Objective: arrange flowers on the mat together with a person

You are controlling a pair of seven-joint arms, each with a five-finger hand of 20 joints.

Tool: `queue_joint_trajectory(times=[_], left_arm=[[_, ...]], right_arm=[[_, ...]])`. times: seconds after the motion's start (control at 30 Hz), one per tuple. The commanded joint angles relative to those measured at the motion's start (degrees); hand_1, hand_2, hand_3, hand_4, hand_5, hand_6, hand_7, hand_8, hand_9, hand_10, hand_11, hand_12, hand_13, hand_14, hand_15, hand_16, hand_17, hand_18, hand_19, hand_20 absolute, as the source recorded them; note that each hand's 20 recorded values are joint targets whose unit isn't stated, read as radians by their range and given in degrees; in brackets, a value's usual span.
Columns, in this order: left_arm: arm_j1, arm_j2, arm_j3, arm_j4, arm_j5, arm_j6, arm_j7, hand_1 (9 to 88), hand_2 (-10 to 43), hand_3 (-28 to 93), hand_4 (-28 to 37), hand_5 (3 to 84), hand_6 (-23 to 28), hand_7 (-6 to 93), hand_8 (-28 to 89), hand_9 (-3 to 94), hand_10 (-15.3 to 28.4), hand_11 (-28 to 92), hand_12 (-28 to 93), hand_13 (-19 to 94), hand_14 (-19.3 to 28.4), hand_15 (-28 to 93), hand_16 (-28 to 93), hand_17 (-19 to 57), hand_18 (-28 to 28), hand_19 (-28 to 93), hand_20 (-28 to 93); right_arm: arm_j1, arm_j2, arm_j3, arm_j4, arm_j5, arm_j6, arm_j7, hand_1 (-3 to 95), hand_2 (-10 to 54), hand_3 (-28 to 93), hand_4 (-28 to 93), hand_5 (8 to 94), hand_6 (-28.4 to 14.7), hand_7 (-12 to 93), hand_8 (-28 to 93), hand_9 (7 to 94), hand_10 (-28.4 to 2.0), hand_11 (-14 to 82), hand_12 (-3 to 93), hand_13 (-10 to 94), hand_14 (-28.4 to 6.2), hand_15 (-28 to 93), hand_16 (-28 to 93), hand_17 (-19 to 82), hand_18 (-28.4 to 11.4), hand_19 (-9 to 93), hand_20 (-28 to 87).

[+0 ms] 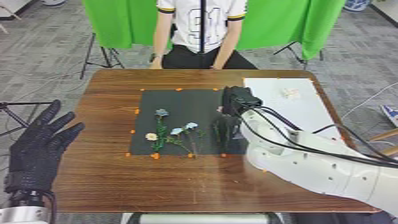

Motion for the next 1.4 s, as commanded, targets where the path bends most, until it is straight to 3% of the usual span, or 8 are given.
queue_joint_trajectory(times=[0.03,0.37,0.9,1.27,1.3,1.33,1.37,1.4], left_arm=[[1.24,1.46,0.44,0.3,-1.37,0.1,1.44,21.2,6.0,76,-24.5,29.8,4.3,10.0,-8,28.6,14.2,17,12,20,21.4,45,-5,-9.5,17.8,38,18],[2.17,1.34,0.32,0.16,-1.66,0.37,2.15,21.3,6.2,76,-24.4,29.8,4.3,10.0,-8,28.7,14.2,17,12,20,21.4,45,-5,-9.5,17.8,38,18],[2.07,0.02,0.09,0.09,-0.19,-0.05,-0.2,21.5,6.3,76,-24.3,29.9,4.4,10.0,-8,28.6,14.3,17,12,20,21.5,45,-5,-9.5,17.8,38,18],[1.85,-0.51,0.48,1.05,0.8,-0.44,-1.16,19.4,6.5,75,-25.7,29.5,4.2,10.0,-8,27.3,13.8,16,12,20,21.3,45,-5,-9.6,18.0,38,18],[1.87,-0.14,0.78,1.3,0.37,-0.01,-0.66,19.0,6.5,75,-26.6,29.4,4.1,10.0,-8,26.9,13.6,16,12,20,21.3,44,-5,-9.7,18.1,38,18],[4.92,6.41,0.86,1.37,-6.43,2.63,5.98,18.7,6.5,75,-27.0,29.2,4.0,10.0,-8,26.7,13.5,15,12,20,21.2,44,-5,-9.7,18.2,38,18],[3.47,2.74,1.16,1.38,-3.39,1.43,2.82,18.4,6.5,75,-27.3,29.1,3.9,9.9,-8,26.4,13.4,15,12,19,21.0,43,-5,-9.8,18.3,38,18],[4.28,3.89,0.94,1.37,-4.48,1.79,3.97,18.1,6.5,75,-27.6,29.1,3.9,9.8,-8,26.3,13.4,15,13,19,21.0,43,-4,-9.8,18.3,38,18]], right_arm=[[0.11,0.51,-1.25,-1.09,-0.62,-1.36,-1.4,56.6,-9.5,63,-28,82.0,7.1,17,-3,89.3,-5.6,8.0,35.2,71,-2.1,44,32,22,-15.6,67,16],[-0.45,1.04,-0.03,-2.43,-1.29,-4.92,-1.92,48.4,-9.5,69,-28,71.3,6.9,17,-7,76.9,-8.3,17.7,24.4,65,-6.4,50,23,19,-16.5,66,18],[-6.26,5.43,8.63,-9.05,-0.96,-3.88,-1.3,40.5,-9.5,76,-28,63.3,5.1,17,-14,70.9,-10.6,24.1,17.1,62,-8.7,54,16,17,-17.6,65,19],[-31.63,10.2,35.67,-20.11,20.55,12.9,-11.08,31.9,-9.5,74,-27,59.1,2.2,16,-14,63.3,-13.4,19.4,15.3,57,-12.9,52,13,16,-20.3,63,18],[-33.7,10.39,37.66,-20.46,25.17,15.49,-14.66,30.7,-9.0,74,-27,58.3,1.9,16,-14,62.7,-13.7,18.7,15.1,57,-13.2,51,13,16,-20.7,63,17],[-36.29,10.41,40.17,-20.88,30.28,17.14,-18.68,29.4,-7.7,74,-26,57.8,1.9,16,-14,62.3,-13.9,18.5,15.1,56,-13.3,50,13,15,-21.0,62,17],[-37.83,10.29,41.55,-21.54,32.61,19.01,-19.33,28.6,-5.8,74,-26,57.4,1.7,16,-14,61.5,-14.0,18.3,15.1,55,-13.7,50,13,15,-21.2,61,17],[-39.88,10.01,43.33,-21.74,33.84,19.83,-21.14,27.6,-4.4,75,-26,57.0,1.2,16,-14,60.9,-14.2,18.3,15.1,55,-14.3,50,13,14,-21.4,60,17]])
